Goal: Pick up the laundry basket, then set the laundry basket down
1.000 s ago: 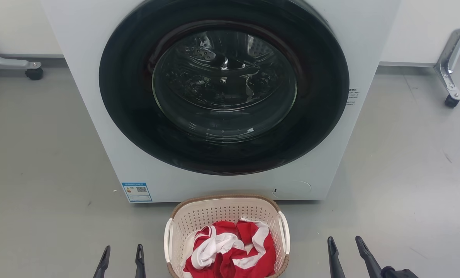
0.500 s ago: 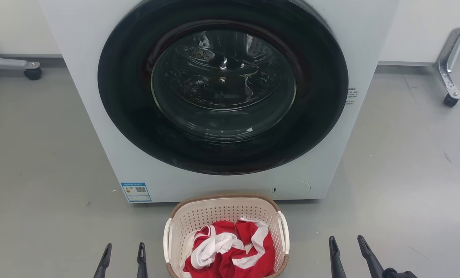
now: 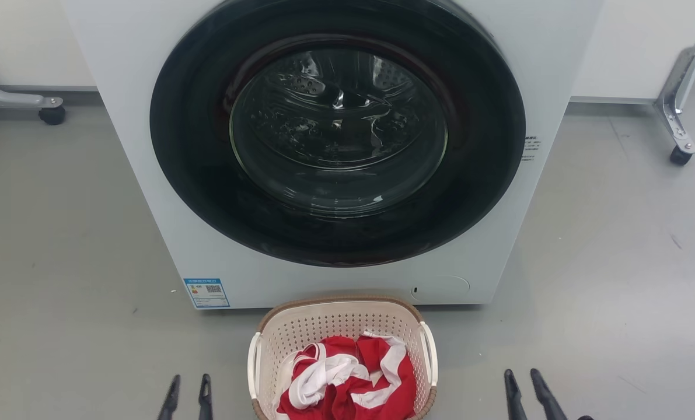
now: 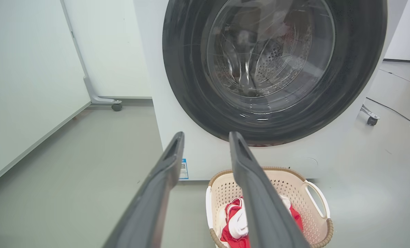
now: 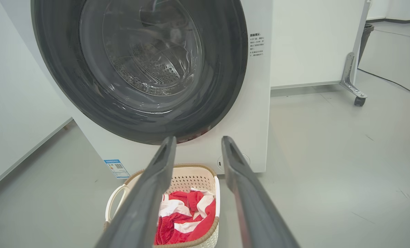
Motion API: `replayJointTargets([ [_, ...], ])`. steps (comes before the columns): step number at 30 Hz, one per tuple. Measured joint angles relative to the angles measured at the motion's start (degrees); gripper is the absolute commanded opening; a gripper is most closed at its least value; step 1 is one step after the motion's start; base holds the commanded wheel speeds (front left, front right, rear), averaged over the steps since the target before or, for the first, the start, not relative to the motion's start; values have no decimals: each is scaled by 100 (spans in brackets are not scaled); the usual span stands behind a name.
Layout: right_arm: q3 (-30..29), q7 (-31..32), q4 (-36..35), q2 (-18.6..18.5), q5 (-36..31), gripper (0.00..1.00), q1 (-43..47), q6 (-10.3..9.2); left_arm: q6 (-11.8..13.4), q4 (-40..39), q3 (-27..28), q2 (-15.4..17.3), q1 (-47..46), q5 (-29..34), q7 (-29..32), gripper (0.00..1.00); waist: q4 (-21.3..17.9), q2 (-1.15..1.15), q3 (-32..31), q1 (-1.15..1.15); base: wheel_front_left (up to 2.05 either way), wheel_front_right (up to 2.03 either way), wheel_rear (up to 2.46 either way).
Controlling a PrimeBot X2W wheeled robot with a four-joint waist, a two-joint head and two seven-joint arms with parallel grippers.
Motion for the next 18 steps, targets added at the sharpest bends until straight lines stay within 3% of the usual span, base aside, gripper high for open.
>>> replayJointTargets([
  [10,-80,60,320,12,208,0,116,51,-62,335,27,-30,97,-175,66,0,-9,0,-6,0,0,0,0],
  [18,-297,247,346,21,875,0,90,155,-166,402,146,-40,75,-869,263,0,-24,0,-16,0,0,0,0],
])
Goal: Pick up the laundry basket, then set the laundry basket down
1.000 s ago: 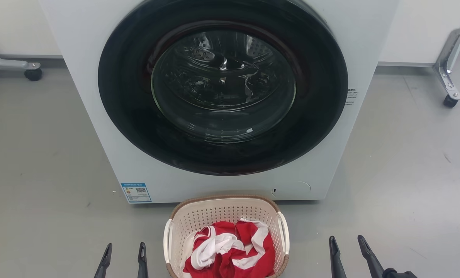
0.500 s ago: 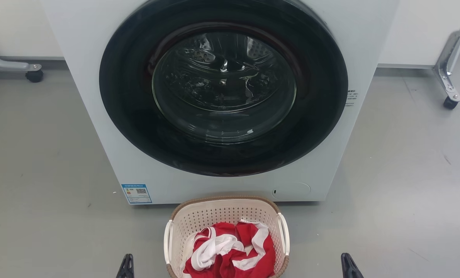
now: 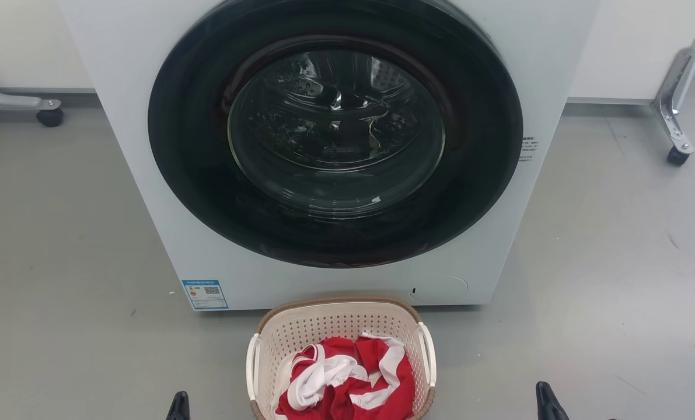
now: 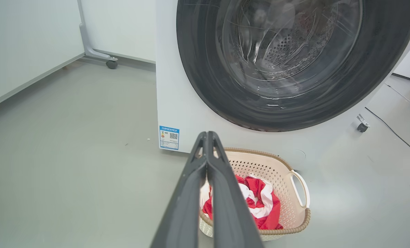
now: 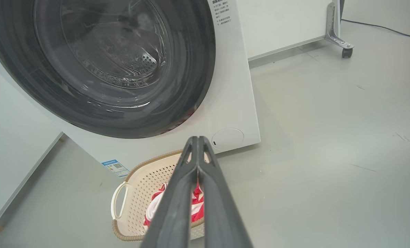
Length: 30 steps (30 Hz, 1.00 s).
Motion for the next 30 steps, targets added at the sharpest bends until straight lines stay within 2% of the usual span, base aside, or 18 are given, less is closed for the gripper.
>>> replayJointTargets([
  [6,-188,167,37,10,541,0,-27,122,-101,59,118,-18,-82,-673,155,0,-12,0,-9,0,0,0,0],
  [30,-827,715,197,51,2408,0,-256,458,-453,208,482,-44,-335,-2716,708,0,-52,0,-41,0,0,0,0],
])
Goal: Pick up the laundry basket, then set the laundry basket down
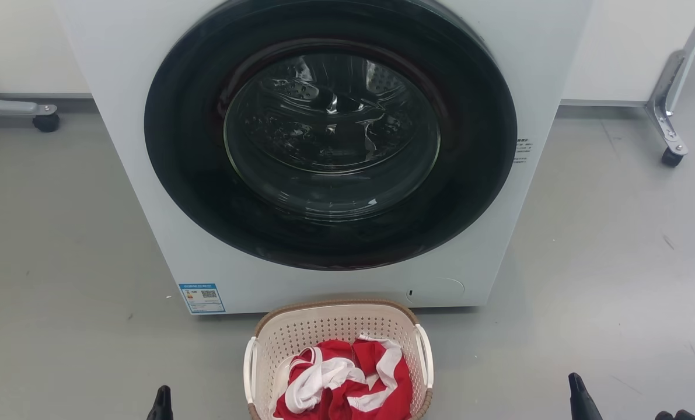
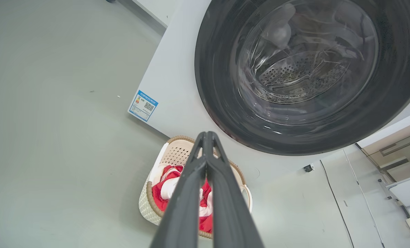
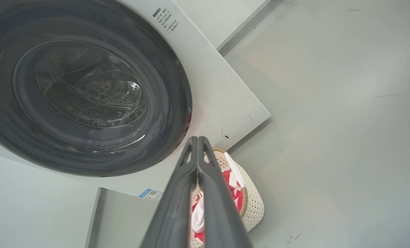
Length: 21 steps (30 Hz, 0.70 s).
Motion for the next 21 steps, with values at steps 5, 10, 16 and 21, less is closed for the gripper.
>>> replayJointTargets([
  [5,-125,104,30,9,391,0,-26,70,-59,46,58,-7,-90,-413,103,0,-8,0,-6,0,0,0,0],
  [10,-256,204,55,15,780,0,-113,144,-145,75,136,-13,-118,-826,203,0,-17,0,-13,0,0,0,0],
  [16,-405,313,116,23,1248,0,-139,221,-235,111,223,-23,-223,-1289,309,0,-27,0,-20,0,0,0,0],
  [21,-534,413,141,27,1630,0,-227,303,-303,144,286,-33,-244,-1718,413,0,-36,0,-26,0,0,0,0],
])
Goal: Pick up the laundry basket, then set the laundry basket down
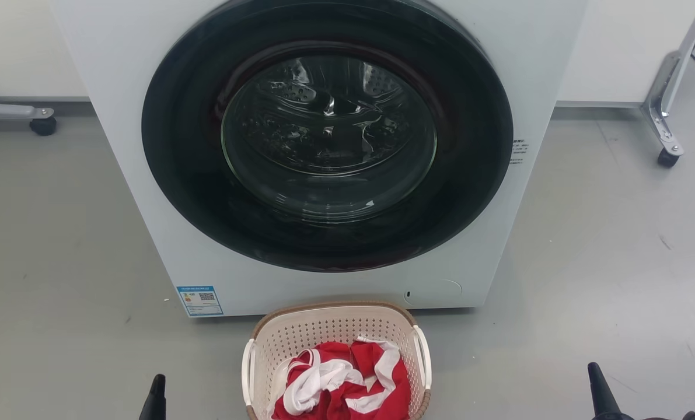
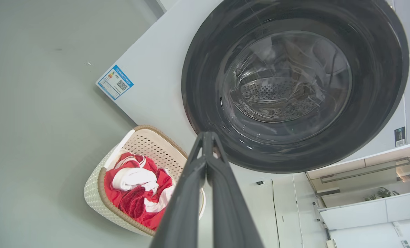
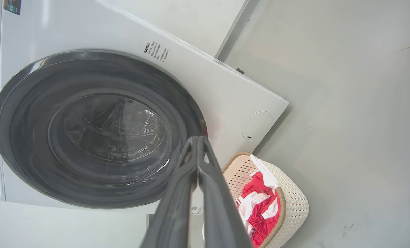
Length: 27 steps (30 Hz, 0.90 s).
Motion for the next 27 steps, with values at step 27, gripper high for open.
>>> replayJointTargets([
  [27,-661,530,158,32,1961,0,-233,389,-398,172,378,-47,-340,-2153,542,0,-45,0,-33,0,0,0,0],
])
